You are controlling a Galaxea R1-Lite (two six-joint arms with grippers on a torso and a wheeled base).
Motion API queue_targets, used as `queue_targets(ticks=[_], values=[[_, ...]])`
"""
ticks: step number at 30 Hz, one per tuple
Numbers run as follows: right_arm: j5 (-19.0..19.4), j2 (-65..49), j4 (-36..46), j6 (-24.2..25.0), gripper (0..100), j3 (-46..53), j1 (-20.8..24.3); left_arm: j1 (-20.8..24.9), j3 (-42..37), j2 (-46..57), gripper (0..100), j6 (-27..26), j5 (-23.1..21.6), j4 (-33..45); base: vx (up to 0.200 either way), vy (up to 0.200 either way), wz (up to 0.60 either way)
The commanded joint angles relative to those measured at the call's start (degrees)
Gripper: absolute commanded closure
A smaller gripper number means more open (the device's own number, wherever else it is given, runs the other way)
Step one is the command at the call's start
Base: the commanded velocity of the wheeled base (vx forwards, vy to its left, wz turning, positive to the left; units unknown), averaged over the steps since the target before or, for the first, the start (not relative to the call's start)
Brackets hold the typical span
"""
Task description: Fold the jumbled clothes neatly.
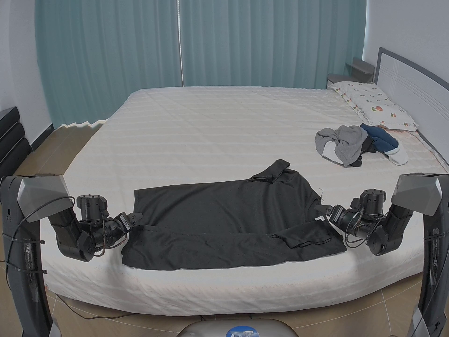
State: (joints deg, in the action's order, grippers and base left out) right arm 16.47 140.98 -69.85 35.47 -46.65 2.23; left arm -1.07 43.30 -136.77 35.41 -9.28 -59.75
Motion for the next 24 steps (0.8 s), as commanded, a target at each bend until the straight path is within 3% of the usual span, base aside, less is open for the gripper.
queue_targets(ticks=[1, 5, 8, 9, 11, 12, 16, 21, 24], values=[[-0.1, -5.8, 0.5, 2.3, 0, 2.6, -0.2, -0.4, -0.3, 0.4, 0, 2.3, -0.1, 0.0, 0.0, 0.0, 0.0], [-0.2, -11.6, 0.5, 5.3, 0, 12.0, 2.5, -2.5, -1.6, 2.8, 0, 9.0, -2.7, 0.0, 0.0, 0.0, 0.0], [-0.4, -13.0, 0.6, 7.9, 0, 14.3, 3.6, -3.3, -2.6, 3.5, 0, 10.2, -5.5, 0.0, 0.0, 0.0, 0.0], [-1.2, -13.7, 1.3, 11.3, 0, 15.5, 4.8, -4.0, -3.6, 4.1, 0, 10.9, -8.0, 0.0, 0.0, 0.0, 0.0], [-1.4, -13.7, 1.6, 12.0, 0, 15.5, 5.1, -4.1, -3.8, 4.2, 0, 11.0, -8.4, 0.0, 0.0, 0.0, 0.0], [-3.2, -13.4, 4.4, 15.3, 0, 14.8, 6.3, -4.3, -4.3, 4.3, 0, 11.6, -9.4, 0.0, 0.0, 0.0, 0.0], [-3.6, -12.1, 6.9, 20.0, 0, 13.2, 7.9, -4.1, -4.4, 3.9, 0, 11.7, -9.4, 0.0, 0.0, 0.0, 0.0], [-4.4, -10.5, 10.2, 20.5, 0, 9.8, 9.0, -4.1, -4.4, 3.8, 0, 11.6, -9.4, -0.1, 0.0, 0.0, 0.0], [-7.3, -9.0, 11.6, 21.0, 0, 7.2, 10.7, -4.0, -4.3, 3.8, 0, 11.5, -9.4, -0.1, 0.0, 0.0, 0.0]])
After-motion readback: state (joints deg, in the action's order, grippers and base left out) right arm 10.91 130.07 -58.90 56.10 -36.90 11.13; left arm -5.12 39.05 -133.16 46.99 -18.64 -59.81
